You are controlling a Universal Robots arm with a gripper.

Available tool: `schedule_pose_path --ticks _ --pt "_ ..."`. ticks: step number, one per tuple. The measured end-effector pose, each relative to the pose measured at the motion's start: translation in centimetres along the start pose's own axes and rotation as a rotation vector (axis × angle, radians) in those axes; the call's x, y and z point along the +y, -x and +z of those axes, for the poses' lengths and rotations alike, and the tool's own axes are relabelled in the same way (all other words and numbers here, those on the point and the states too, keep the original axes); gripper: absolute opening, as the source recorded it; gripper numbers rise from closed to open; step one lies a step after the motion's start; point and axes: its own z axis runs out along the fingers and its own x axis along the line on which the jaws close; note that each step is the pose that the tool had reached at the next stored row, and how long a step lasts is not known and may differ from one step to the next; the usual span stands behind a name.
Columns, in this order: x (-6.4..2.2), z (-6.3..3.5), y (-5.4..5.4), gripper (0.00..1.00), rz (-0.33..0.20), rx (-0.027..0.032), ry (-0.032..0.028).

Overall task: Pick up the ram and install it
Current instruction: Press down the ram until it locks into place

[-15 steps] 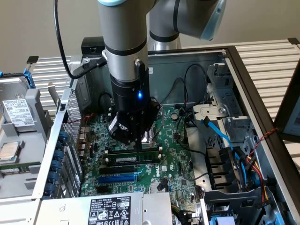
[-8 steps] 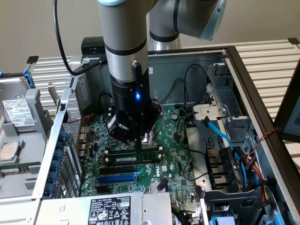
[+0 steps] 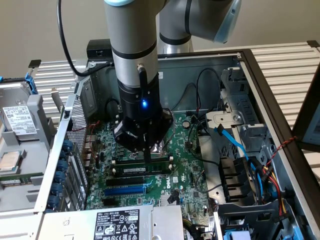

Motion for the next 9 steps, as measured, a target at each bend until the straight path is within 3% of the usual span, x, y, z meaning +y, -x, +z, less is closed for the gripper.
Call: schedule_pose_path --ticks 9 --pt "0.00 0.03 0.00 0.10 0.153 -0.0004 -0.0061"
